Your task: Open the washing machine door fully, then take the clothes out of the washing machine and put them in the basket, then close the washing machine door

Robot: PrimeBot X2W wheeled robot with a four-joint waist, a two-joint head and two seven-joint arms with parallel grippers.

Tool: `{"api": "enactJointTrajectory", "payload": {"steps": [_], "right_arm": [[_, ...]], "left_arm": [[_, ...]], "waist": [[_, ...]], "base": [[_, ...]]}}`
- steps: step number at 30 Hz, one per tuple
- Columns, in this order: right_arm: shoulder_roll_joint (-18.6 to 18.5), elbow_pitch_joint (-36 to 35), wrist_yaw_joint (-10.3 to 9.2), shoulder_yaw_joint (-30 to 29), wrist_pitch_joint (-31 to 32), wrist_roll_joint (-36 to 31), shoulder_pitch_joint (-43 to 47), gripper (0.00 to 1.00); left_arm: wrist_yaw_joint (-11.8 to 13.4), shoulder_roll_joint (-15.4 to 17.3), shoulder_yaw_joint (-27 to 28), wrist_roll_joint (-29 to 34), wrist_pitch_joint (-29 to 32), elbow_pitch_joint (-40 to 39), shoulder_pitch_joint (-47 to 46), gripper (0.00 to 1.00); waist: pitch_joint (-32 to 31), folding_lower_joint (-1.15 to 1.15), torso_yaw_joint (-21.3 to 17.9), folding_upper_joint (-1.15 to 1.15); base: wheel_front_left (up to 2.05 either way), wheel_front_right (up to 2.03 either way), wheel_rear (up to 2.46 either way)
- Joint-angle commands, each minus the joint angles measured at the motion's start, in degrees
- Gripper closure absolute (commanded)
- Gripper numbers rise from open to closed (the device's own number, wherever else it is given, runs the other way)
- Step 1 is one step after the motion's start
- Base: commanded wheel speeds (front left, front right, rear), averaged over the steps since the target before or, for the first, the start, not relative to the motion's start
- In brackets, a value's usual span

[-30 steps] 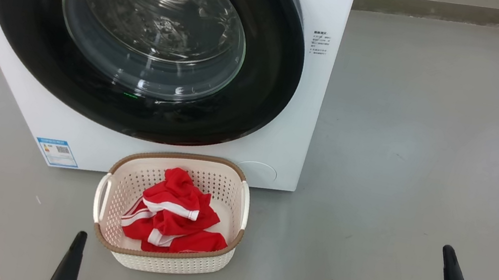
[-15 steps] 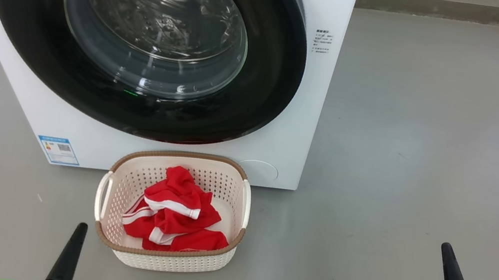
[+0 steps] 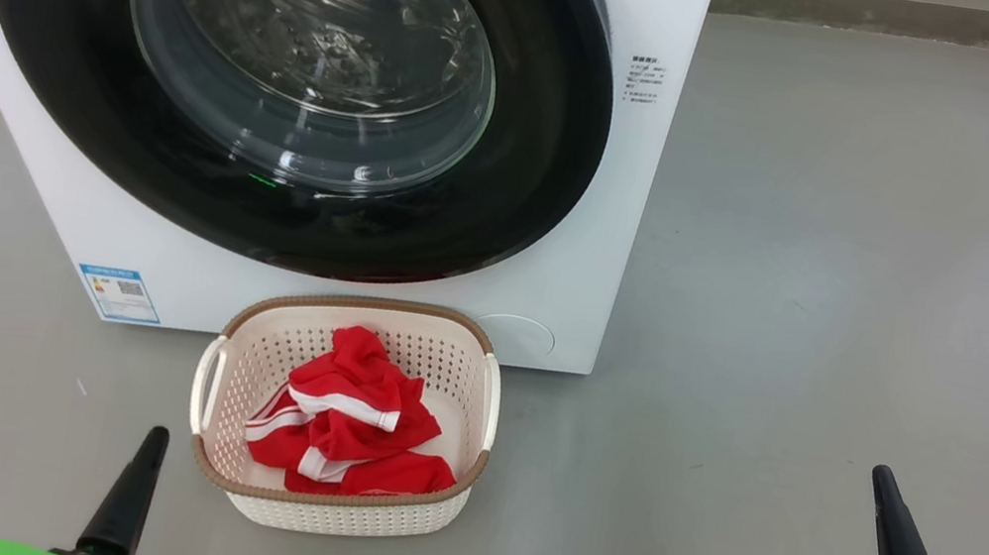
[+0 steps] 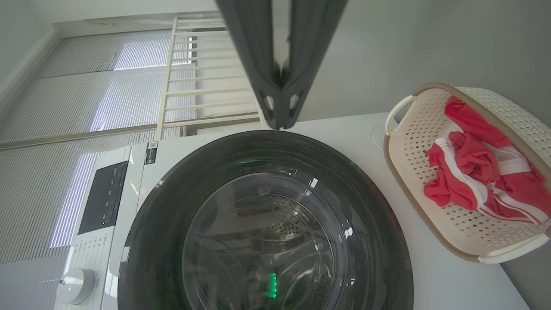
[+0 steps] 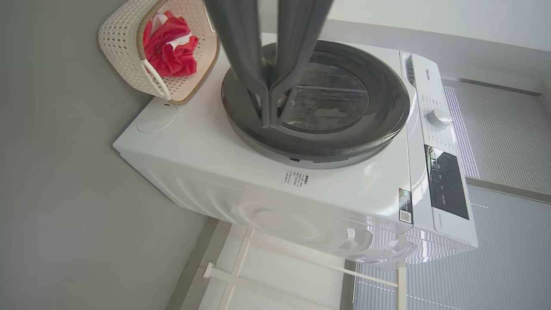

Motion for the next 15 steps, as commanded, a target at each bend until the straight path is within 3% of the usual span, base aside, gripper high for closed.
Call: {"api": "enactJointTrajectory", "payload": {"steps": [1, 15], "right_arm": [[-0.9, -1.1, -0.04, 0.6, 0.6, 2.5, -3.2, 1.0], [-1.0, -0.1, -0.05, 0.5, 2.4, 9.4, -4.5, 1.0]], "left_arm": [[-1.1, 1.2, 2.0, -2.3, 0.7, -0.9, -2.6, 1.0], [-1.8, 1.2, 2.9, -8.7, 2.5, 0.2, -3.8, 1.0]], "waist": [[0.0, 0.0, 0.0, 0.0], [0.2, 0.0, 0.2, 0.0]], "base": [[0.0, 0.0, 0.0], [0.0, 0.0, 0.0]]}}
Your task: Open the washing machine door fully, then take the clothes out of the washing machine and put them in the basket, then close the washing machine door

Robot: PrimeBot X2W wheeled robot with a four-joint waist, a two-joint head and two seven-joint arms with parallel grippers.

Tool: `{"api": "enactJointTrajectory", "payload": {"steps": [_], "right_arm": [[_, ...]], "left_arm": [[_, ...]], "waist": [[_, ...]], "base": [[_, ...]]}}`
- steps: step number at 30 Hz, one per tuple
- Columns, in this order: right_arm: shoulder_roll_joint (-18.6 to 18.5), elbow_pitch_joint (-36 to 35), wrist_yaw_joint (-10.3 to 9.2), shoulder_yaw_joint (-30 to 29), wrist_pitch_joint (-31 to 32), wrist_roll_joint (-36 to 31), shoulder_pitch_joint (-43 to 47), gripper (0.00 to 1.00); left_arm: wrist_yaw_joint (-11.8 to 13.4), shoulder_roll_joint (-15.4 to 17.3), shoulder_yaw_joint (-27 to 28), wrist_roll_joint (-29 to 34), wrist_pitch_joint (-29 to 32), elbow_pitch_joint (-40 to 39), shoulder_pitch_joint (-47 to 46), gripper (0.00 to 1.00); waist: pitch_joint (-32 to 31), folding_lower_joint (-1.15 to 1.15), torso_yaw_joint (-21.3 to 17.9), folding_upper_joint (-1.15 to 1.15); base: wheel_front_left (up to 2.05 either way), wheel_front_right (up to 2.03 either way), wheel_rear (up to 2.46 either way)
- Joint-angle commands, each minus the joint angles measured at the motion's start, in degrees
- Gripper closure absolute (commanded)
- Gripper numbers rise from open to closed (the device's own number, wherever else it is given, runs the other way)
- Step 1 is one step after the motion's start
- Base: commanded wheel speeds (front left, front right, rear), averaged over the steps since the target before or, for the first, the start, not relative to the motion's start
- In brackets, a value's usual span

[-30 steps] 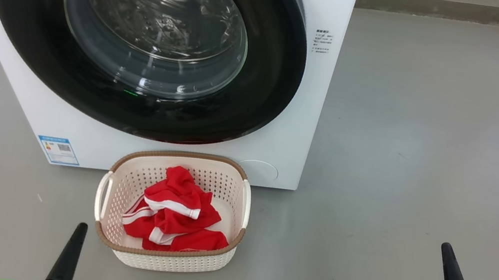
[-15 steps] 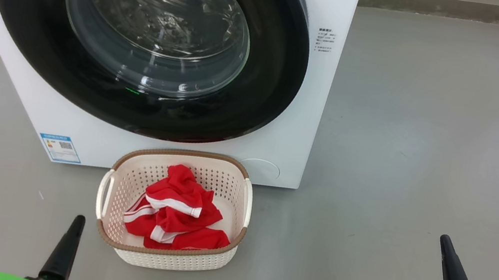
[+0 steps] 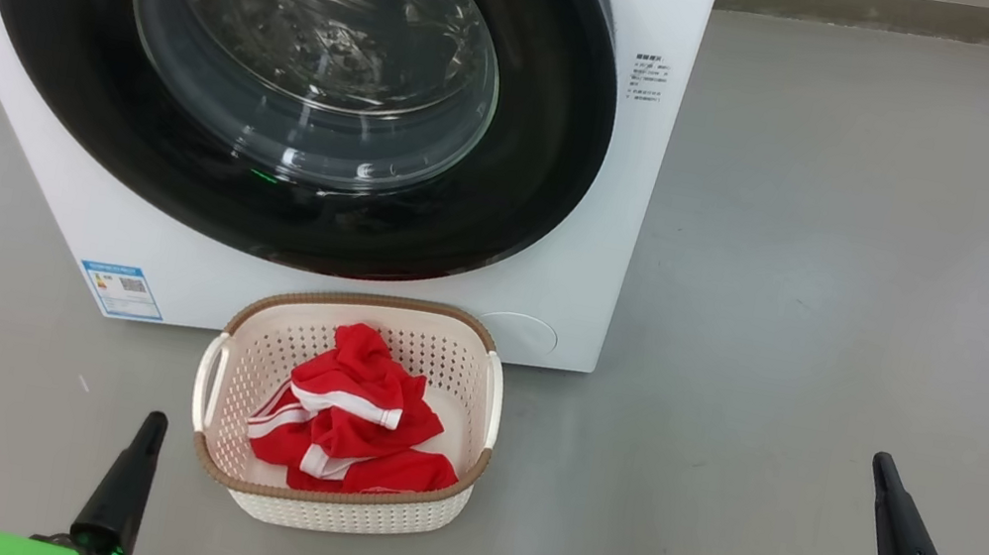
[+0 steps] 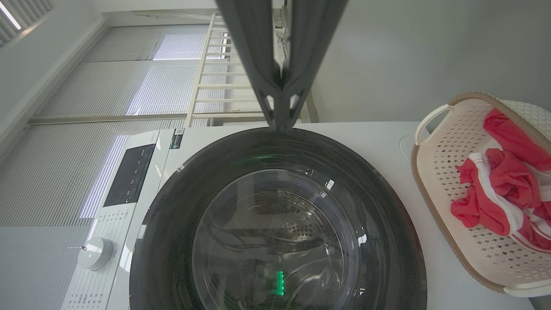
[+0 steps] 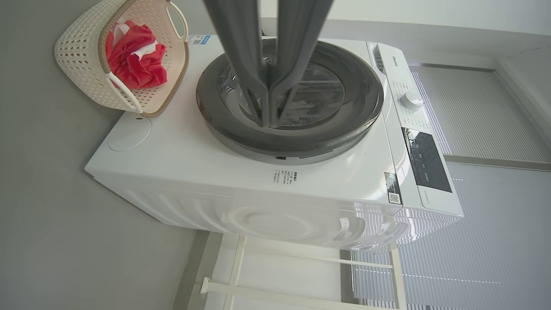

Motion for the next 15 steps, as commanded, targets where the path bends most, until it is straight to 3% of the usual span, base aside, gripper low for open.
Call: {"api": "enactJointTrajectory", "payload": {"steps": [1, 15], "right_arm": [[-0.9, -1.4, -0.04, 0.7, 0.4, 0.3, -2.8, 1.0], [-0.7, -1.4, -0.04, 0.5, 0.6, 0.1, -2.9, 1.0]], "left_arm": [[-0.4, 1.2, 2.2, -0.1, 0.3, -1.2, -2.2, 1.0], [-0.4, 0.9, 2.5, 0.1, 0.5, -1.1, -2.2, 1.0]], "waist": [[0.0, 0.0, 0.0, 0.0], [0.0, 0.0, 0.0, 0.0]], "base": [[0.0, 0.0, 0.0], [0.0, 0.0, 0.0]]}}
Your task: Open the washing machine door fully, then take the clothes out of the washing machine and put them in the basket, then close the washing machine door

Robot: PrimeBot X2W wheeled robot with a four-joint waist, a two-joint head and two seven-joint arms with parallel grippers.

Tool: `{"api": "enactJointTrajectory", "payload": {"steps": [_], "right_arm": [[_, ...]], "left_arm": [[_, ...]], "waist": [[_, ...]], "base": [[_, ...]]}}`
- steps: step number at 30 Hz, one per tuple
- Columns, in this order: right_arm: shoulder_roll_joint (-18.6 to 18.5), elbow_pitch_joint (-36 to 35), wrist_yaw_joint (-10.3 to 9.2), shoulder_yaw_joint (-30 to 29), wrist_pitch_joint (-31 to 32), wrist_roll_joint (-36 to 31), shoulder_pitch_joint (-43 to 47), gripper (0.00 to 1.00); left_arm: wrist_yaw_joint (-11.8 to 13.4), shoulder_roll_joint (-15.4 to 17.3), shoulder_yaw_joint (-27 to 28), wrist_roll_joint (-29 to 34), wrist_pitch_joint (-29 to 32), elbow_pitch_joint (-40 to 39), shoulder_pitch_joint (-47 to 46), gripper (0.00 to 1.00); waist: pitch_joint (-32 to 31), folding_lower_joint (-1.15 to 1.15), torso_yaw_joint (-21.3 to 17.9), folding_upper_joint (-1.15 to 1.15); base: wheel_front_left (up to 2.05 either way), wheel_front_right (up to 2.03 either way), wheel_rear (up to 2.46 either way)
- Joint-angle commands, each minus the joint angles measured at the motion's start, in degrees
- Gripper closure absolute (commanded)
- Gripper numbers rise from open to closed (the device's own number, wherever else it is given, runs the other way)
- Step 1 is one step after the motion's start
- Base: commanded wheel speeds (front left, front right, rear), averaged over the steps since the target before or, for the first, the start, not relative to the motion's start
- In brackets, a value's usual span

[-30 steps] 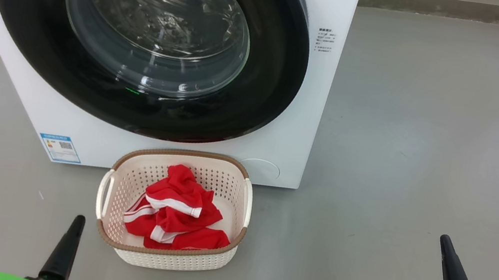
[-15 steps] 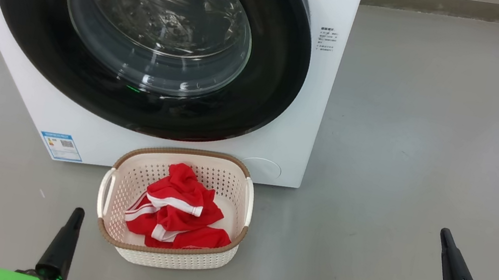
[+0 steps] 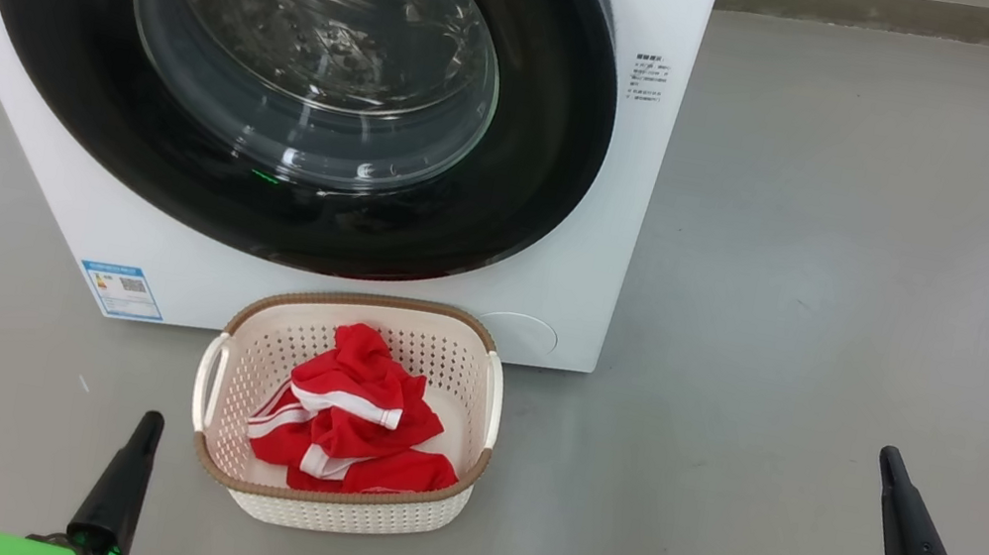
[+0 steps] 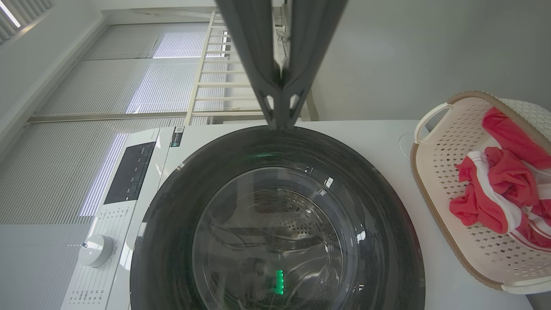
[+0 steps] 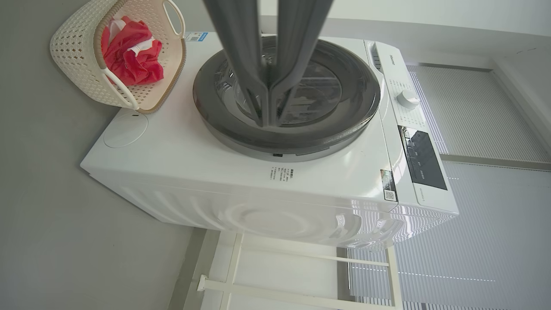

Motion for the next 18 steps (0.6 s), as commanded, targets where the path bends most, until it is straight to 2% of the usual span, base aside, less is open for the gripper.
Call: {"api": "enactJointTrajectory", "payload": {"steps": [1, 18], "right_arm": [[-0.7, -1.4, -0.04, 1.2, 0.2, 0.1, -2.3, 1.0], [-0.5, -1.4, -0.04, 0.9, 0.5, -0.2, -2.3, 1.0]], "left_arm": [[-0.4, 1.0, 2.1, 0.1, 0.5, -1.2, -2.2, 1.0], [-0.4, 0.7, 2.4, 0.4, 0.8, -1.2, -2.2, 1.0]], "waist": [[0.0, 0.0, 0.0, 0.0], [0.0, 0.0, 0.0, 0.0]], "base": [[0.0, 0.0, 0.0], [0.0, 0.0, 0.0]]}}
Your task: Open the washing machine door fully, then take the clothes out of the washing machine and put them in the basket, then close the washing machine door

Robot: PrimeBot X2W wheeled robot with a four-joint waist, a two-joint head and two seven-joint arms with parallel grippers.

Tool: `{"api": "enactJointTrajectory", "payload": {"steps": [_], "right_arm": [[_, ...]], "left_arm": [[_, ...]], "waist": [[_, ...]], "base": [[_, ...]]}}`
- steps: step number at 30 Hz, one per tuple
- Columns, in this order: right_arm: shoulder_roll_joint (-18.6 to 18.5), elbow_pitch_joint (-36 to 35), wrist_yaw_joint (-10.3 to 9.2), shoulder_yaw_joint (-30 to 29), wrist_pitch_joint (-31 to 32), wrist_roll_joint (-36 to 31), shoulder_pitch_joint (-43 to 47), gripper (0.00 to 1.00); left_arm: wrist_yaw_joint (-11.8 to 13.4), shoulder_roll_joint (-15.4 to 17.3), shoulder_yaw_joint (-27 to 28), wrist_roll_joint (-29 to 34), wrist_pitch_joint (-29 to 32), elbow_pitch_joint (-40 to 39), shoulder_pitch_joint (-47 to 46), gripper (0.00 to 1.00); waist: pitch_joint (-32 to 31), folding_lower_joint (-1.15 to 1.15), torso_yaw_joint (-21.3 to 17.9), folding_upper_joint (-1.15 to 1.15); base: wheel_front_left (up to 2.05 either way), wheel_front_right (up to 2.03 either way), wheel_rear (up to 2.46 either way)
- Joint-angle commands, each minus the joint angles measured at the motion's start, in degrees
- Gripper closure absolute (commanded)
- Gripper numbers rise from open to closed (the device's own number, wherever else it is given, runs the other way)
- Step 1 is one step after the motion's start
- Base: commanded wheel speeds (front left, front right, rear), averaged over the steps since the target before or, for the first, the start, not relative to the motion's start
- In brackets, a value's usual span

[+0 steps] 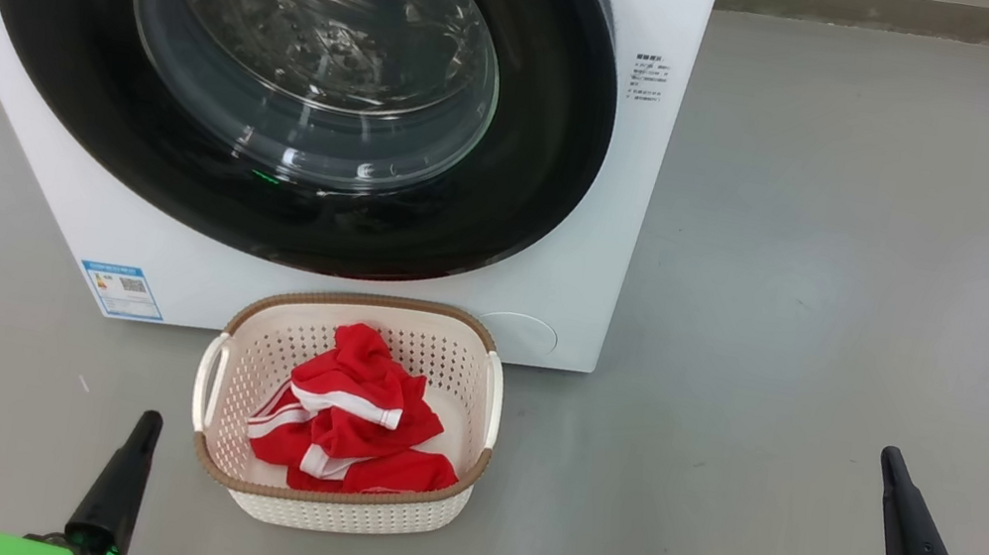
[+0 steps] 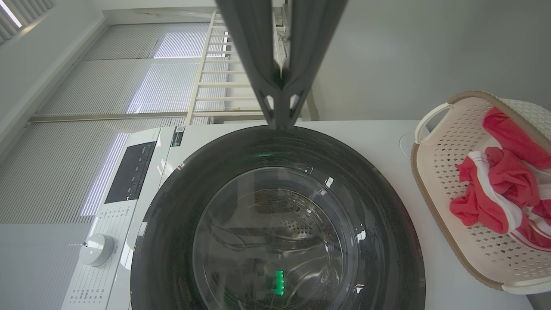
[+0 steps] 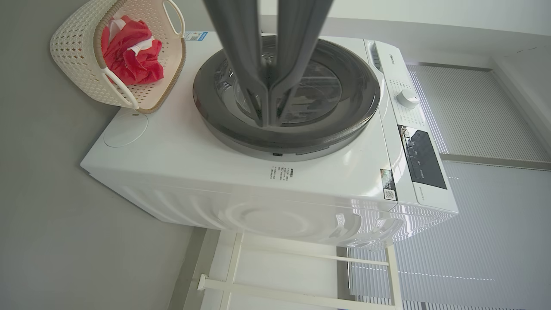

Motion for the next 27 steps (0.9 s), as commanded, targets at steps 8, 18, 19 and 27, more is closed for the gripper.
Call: {"api": "enactJointTrajectory", "payload": {"steps": [8, 18, 19, 27], "right_arm": [[-0.4, -1.4, -0.04, 1.0, 0.5, -0.2, -2.3, 1.0], [-0.3, -1.4, -0.04, 0.8, 0.6, -0.4, -2.4, 1.0], [-0.3, -1.4, -0.04, 0.8, 0.6, -0.4, -2.4, 1.0], [-0.2, -1.4, -0.04, 0.7, 0.7, -0.4, -2.4, 1.0]], "left_arm": [[-0.4, 0.8, 2.1, 0.5, 0.4, -1.2, -2.2, 1.0], [-0.4, 0.7, 2.3, 0.7, 0.5, -1.2, -2.2, 1.0], [-0.4, 0.7, 2.3, 0.7, 0.6, -1.2, -2.2, 1.0], [-0.4, 0.6, 2.4, 0.8, 0.7, -1.2, -2.2, 1.0]], "waist": [[0.0, 0.0, 0.0, 0.0], [0.0, 0.0, 0.0, 0.0], [0.0, 0.0, 0.0, 0.0], [0.0, 0.0, 0.0, 0.0]], "base": [[0.0, 0.0, 0.0], [0.0, 0.0, 0.0], [0.0, 0.0, 0.0], [0.0, 0.0, 0.0]]}}
